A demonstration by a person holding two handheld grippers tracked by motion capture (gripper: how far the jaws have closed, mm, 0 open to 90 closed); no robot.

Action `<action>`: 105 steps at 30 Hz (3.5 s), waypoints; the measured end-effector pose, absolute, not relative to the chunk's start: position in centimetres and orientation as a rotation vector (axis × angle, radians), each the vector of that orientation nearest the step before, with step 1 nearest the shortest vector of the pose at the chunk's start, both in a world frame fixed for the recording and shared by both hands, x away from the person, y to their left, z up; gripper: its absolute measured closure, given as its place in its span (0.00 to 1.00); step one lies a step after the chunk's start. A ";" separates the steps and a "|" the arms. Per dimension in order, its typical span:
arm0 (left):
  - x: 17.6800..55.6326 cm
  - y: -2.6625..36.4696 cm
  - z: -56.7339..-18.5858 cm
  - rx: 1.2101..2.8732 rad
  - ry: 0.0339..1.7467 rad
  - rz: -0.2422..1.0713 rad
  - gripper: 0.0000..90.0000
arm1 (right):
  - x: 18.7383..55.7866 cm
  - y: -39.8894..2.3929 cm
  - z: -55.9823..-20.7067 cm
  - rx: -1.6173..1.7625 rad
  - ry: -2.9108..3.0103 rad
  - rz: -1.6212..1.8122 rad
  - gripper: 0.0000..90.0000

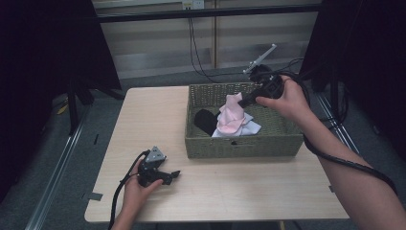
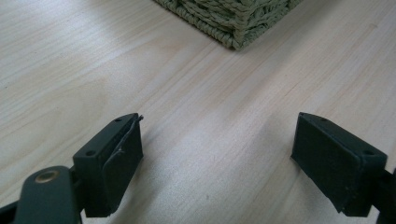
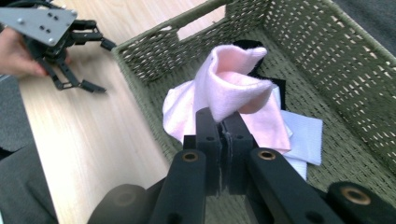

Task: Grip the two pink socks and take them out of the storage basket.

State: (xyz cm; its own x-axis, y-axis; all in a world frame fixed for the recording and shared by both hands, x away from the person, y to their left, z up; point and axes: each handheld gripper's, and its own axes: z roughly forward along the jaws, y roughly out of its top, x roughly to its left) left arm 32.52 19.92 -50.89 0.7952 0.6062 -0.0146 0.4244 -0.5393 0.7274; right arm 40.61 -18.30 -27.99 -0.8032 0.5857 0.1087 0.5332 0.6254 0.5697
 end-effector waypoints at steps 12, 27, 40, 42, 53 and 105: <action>32.5 19.9 -50.9 2.221 0.758 0.308 0.17 | 38.2 -18.3 -27.3 0.858 2.792 0.988 0.97; 32.5 19.9 -50.9 2.219 0.763 0.302 0.17 | 34.7 -17.4 -27.2 0.701 2.862 1.049 0.97; 32.5 19.9 -50.9 2.228 0.755 0.304 0.17 | 33.3 -16.9 -29.3 0.674 2.931 1.050 0.97; 32.5 19.9 -50.9 2.228 0.755 0.303 0.17 | 33.2 -16.7 -29.9 0.677 2.940 1.039 0.97; 32.5 19.9 -50.9 2.228 0.754 0.304 0.17 | 32.9 -15.7 -31.5 0.668 2.977 0.998 0.81; 32.5 19.9 -50.9 2.218 0.762 0.304 0.17 | 47.1 -19.2 -40.2 1.328 2.649 0.713 0.42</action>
